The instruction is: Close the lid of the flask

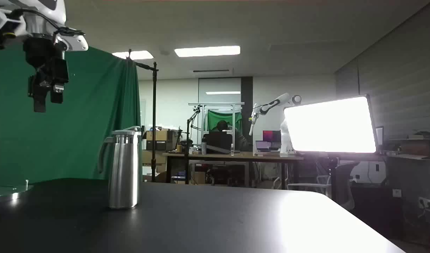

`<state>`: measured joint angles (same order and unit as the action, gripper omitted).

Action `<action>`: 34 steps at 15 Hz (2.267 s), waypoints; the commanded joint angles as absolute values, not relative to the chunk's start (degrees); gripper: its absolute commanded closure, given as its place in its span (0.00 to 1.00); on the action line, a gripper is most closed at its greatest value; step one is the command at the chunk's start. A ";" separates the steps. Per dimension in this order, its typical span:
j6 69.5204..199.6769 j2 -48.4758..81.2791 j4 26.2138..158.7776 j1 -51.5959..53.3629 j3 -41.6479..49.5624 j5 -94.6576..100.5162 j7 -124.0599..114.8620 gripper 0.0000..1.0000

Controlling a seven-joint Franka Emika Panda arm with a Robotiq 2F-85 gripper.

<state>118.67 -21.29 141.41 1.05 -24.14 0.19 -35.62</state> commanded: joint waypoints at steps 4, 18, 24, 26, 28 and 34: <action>118.58 -20.90 141.35 3.50 -21.81 1.22 -36.43 0.00; 117.34 -15.39 131.98 0.78 -16.78 7.47 -35.94 0.00; 117.93 -6.81 121.00 0.65 -12.72 9.87 -35.70 0.25; 118.47 -4.42 118.22 1.02 -11.39 8.95 -35.65 0.33; 119.23 -2.46 116.29 1.29 -10.14 8.23 -35.65 0.47; 122.57 1.00 114.64 1.99 -7.38 5.47 -35.72 0.89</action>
<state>121.93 -0.78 116.68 0.81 -9.17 7.37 -35.48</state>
